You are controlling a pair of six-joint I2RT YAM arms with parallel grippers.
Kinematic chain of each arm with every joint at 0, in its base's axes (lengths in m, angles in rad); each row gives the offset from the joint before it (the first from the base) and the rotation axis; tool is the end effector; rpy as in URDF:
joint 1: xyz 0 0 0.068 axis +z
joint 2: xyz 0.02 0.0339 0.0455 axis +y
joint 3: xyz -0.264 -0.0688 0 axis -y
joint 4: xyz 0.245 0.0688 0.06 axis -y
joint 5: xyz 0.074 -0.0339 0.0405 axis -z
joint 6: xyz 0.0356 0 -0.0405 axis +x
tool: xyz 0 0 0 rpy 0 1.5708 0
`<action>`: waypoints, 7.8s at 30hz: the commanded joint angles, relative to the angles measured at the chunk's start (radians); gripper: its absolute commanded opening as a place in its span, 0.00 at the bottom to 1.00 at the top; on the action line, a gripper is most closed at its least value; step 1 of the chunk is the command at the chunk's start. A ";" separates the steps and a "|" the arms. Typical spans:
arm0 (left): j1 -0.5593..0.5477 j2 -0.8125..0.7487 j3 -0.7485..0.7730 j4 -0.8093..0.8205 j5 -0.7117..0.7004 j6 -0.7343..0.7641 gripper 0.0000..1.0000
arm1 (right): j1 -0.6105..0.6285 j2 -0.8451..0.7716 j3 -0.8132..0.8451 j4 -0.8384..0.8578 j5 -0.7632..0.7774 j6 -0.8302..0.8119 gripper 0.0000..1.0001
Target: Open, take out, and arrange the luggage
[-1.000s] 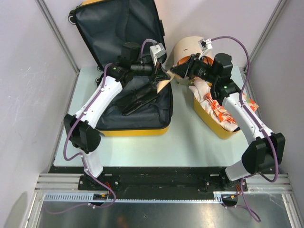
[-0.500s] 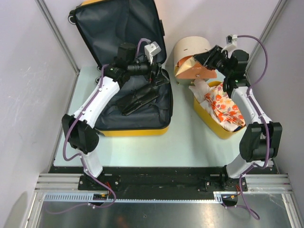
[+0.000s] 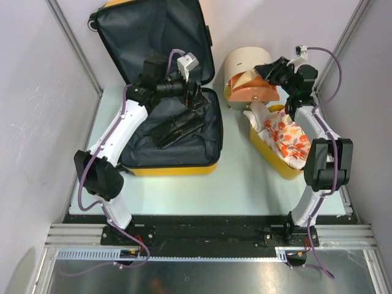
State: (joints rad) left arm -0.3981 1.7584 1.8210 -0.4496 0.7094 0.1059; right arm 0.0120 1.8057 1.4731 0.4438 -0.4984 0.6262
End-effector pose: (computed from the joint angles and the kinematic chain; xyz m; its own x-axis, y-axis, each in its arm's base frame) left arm 0.3630 -0.1778 0.4100 -0.2561 0.1947 -0.9468 0.8822 0.4475 -0.1466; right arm 0.4370 0.0223 0.3587 -0.1947 0.5125 -0.8363 -0.4585 0.7062 0.5395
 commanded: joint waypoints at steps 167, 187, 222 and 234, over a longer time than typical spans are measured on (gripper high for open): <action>-0.088 -0.168 -0.302 -0.011 -0.128 0.396 1.00 | -0.687 -0.293 -0.321 -0.972 -0.253 -0.738 0.45; -0.079 -0.292 -0.427 -0.011 -0.148 0.365 1.00 | -0.080 -0.586 -0.109 -1.309 0.213 -0.941 0.89; -0.081 -0.350 -0.493 -0.011 -0.119 0.377 1.00 | -0.171 -0.247 -0.175 -1.459 0.084 -2.092 0.00; -0.079 -0.297 -0.445 -0.011 -0.123 0.402 1.00 | -0.305 0.145 0.288 -1.415 0.049 -2.281 0.00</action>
State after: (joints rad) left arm -0.4812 1.4490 1.3243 -0.4767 0.5613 0.4831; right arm -0.2821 1.8751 1.6131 -1.0801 -0.4126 -1.5352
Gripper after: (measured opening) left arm 0.996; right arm 0.012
